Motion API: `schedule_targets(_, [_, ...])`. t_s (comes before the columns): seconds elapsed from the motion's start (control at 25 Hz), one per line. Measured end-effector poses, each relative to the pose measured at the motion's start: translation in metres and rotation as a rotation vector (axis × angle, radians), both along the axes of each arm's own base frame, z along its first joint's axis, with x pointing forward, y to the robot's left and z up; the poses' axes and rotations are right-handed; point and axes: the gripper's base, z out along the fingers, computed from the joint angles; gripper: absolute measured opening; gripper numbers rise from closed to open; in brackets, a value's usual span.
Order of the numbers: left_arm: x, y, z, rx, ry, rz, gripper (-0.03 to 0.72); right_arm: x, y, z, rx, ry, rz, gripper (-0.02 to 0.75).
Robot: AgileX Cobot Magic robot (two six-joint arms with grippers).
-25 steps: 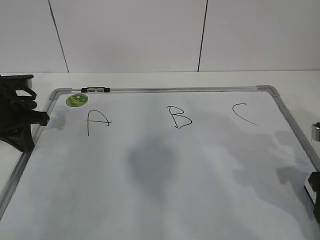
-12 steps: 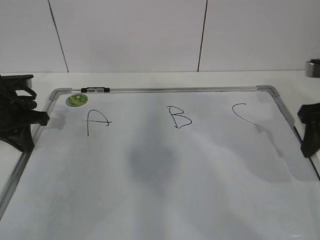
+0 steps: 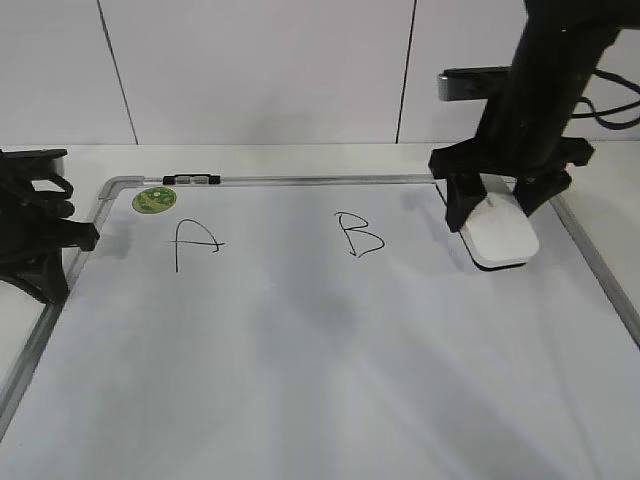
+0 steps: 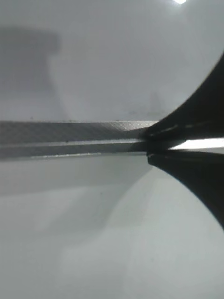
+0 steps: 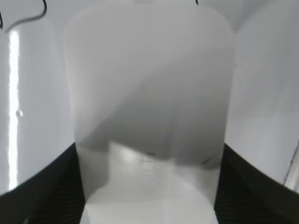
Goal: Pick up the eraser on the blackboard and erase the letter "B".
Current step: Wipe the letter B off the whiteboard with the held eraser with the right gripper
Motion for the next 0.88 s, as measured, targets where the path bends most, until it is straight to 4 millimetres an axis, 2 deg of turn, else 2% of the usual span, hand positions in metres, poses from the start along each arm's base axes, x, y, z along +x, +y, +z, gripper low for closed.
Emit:
schedule_targets(0.08, [0.000,0.000,0.000,-0.001,0.002,0.001,0.020,0.013,0.006,-0.005,-0.002,-0.009,0.007,0.538])
schedule_targets(0.12, [0.000,0.000,0.000,-0.003,0.002,0.002,0.020,0.025,0.010,-0.015,-0.002,-0.008,0.009,0.538])
schedule_targets(0.28, [-0.001,0.000,0.000,-0.004,0.007,0.003,0.020,0.053,0.018,-0.021,0.005,-0.053,0.008,0.538])
schedule_targets(0.44, [-0.001,0.000,0.000,-0.004,0.011,0.002,0.020,0.072,0.023,-0.031,0.011,-0.072,0.008,0.538])
schedule_targets(0.6, [-0.001,-0.001,0.000,-0.009,0.010,0.006,0.020,0.083,0.029,-0.041,0.015,-0.080,0.012,0.538])
schedule_targets(0.88, [-0.001,-0.001,0.001,-0.014,0.011,0.009,0.020,0.095,0.035,-0.068,0.010,-0.055,0.016,0.538])
